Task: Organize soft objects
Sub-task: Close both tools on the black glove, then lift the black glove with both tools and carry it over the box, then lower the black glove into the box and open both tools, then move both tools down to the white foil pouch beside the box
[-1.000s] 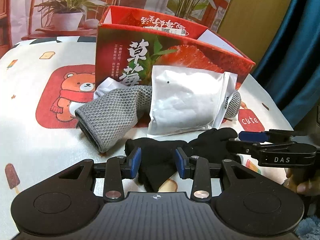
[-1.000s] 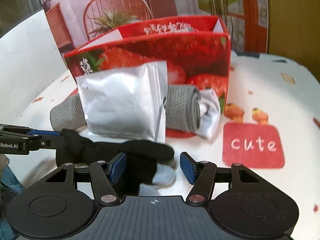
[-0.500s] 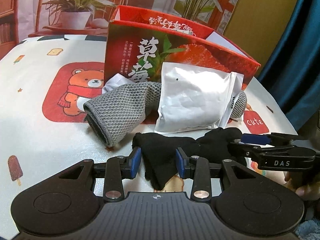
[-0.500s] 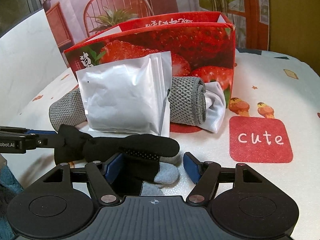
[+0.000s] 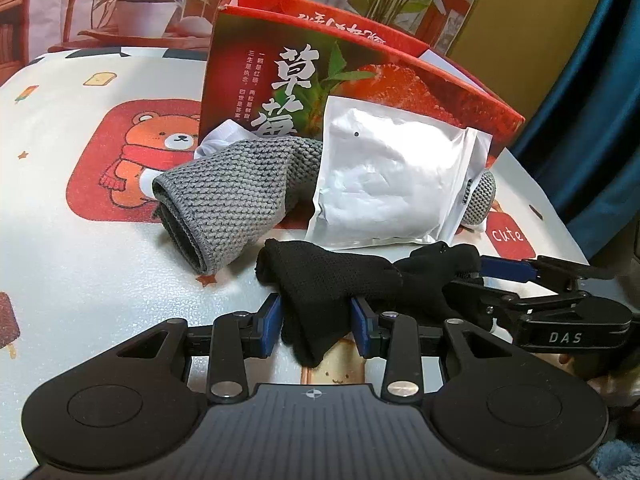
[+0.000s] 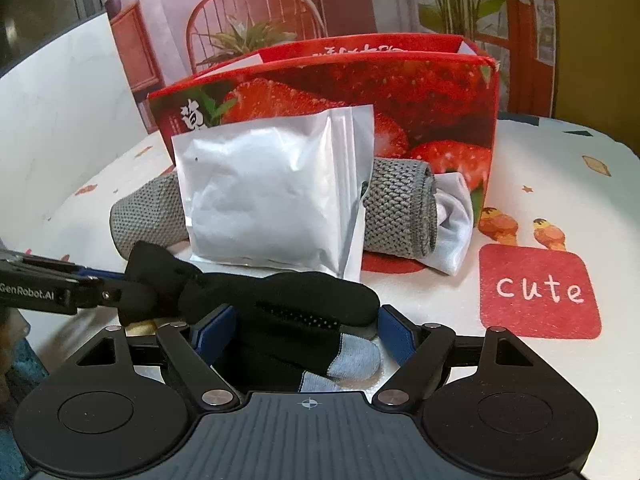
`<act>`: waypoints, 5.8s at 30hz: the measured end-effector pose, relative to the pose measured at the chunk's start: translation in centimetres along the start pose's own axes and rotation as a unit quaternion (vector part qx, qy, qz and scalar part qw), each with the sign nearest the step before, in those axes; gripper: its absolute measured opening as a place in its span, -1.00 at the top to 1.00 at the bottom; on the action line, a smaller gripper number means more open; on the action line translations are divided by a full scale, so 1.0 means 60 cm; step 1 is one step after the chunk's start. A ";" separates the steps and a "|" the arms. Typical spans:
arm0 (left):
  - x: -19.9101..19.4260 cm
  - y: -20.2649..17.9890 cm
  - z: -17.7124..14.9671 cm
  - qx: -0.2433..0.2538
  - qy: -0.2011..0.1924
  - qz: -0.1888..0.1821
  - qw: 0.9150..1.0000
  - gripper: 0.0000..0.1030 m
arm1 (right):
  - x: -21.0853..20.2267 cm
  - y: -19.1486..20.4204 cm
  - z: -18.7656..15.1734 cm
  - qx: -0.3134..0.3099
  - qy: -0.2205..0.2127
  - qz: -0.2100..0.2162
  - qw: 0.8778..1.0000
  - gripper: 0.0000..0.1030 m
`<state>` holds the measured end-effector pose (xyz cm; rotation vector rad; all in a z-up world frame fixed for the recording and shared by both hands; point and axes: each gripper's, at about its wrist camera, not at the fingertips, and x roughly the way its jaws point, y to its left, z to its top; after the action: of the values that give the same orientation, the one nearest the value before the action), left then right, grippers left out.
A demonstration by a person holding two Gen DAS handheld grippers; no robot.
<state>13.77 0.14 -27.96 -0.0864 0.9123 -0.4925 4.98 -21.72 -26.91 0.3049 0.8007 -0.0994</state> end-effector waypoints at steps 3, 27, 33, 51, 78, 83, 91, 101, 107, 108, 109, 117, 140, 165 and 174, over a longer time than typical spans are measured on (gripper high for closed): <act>0.002 -0.002 0.000 0.006 -0.001 0.001 1.000 0.34 | 0.004 0.002 -0.003 -0.007 0.001 -0.002 1.000 -0.48; -0.002 -0.001 -0.002 0.014 -0.001 -0.001 1.000 0.57 | 0.001 0.019 -0.004 -0.033 0.014 0.040 0.999 0.42; -0.016 -0.007 -0.003 0.017 -0.016 -0.005 1.000 0.59 | -0.011 0.015 -0.001 -0.022 0.003 0.047 0.999 0.58; -0.115 -0.044 0.076 0.041 -0.094 -0.043 0.994 0.59 | -0.101 0.010 0.078 -0.011 -0.099 0.062 0.993 0.59; -0.051 -0.081 0.371 0.075 -0.145 0.032 0.986 0.59 | 0.008 -0.047 0.413 -0.037 -0.120 0.021 0.992 0.60; -0.005 -0.070 0.410 0.070 -0.128 0.036 0.989 0.59 | 0.060 -0.064 0.446 -0.046 -0.092 0.001 0.995 0.60; 0.097 -0.048 0.436 0.064 -0.060 0.029 0.996 0.59 | 0.144 -0.113 0.470 -0.030 -0.024 -0.017 0.999 0.60; 0.193 -0.027 0.441 0.061 0.011 0.022 0.998 0.58 | 0.232 -0.159 0.460 -0.008 0.061 -0.033 0.998 0.59; 0.208 -0.032 0.444 0.072 0.039 0.022 0.996 0.56 | 0.256 -0.164 0.462 0.001 0.098 -0.042 0.994 0.57; 0.207 -0.033 0.445 0.074 0.040 0.023 0.996 0.56 | 0.258 -0.165 0.462 0.002 0.100 -0.044 0.994 0.56; 0.205 -0.032 0.445 0.074 0.040 0.022 0.996 0.55 | 0.259 -0.165 0.462 0.003 0.100 -0.046 0.994 0.51; 0.158 -0.037 0.448 0.084 0.016 0.025 0.996 0.16 | 0.227 -0.166 0.465 0.016 0.080 -0.058 0.995 0.15; -0.054 -0.031 0.221 0.054 -0.047 -0.017 0.997 0.05 | -0.060 -0.056 0.262 -0.035 -0.092 0.007 0.995 -0.27; 0.042 0.002 0.149 0.017 0.038 -0.021 0.999 0.07 | 0.013 -0.047 0.124 0.001 0.020 0.017 1.000 0.12; 0.067 0.002 0.138 0.021 0.053 -0.034 0.998 0.23 | 0.042 -0.051 0.131 0.012 0.033 0.043 0.998 0.12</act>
<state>22.29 -2.67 -25.85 -0.0538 1.0059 -0.5823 11.51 -26.99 -24.29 0.3662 0.8509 -0.0193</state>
